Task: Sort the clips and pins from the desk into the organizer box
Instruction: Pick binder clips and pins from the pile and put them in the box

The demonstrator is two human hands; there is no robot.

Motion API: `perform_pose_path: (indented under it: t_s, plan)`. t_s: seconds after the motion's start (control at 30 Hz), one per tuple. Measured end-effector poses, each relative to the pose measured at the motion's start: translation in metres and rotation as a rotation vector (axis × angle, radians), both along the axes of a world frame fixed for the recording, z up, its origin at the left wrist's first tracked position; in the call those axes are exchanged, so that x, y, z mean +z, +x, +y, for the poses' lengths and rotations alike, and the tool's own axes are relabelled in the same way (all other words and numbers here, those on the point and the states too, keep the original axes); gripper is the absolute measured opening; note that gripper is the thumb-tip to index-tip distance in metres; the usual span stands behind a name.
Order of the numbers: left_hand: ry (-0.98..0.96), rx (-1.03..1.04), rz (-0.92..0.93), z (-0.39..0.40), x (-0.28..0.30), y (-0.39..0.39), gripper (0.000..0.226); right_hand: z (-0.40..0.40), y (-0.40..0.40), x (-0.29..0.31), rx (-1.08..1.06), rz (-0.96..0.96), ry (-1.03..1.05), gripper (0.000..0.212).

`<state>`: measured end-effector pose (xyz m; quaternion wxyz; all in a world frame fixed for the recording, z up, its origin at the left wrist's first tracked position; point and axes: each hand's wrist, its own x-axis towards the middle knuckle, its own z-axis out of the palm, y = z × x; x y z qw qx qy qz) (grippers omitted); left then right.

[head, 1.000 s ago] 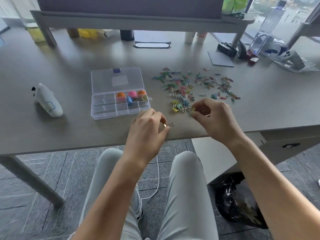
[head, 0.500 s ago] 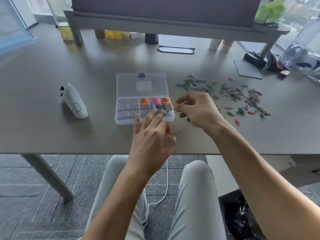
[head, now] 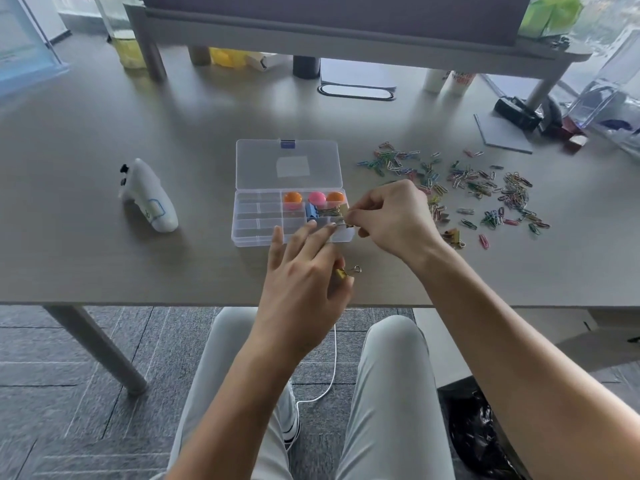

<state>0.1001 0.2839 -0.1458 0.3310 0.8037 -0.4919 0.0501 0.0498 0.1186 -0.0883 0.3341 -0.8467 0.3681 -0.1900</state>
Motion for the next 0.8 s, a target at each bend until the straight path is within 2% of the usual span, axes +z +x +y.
perform_pose_path:
  t_s: [0.13,0.53,0.8]
  plan:
    - [-0.010,-0.003,0.006,0.000,0.000,0.000,0.019,0.003,0.003,-0.002,-0.003,0.019,-0.092,0.008]
    - [-0.005,-0.008,0.015,0.002,0.000,0.000,0.012,-0.006,0.011,0.003,0.012,0.120,0.007,0.013]
    - [-0.015,-0.003,0.014,0.002,-0.001,0.001,0.012,-0.004,0.014,-0.004,0.065,0.175,-0.173,0.012]
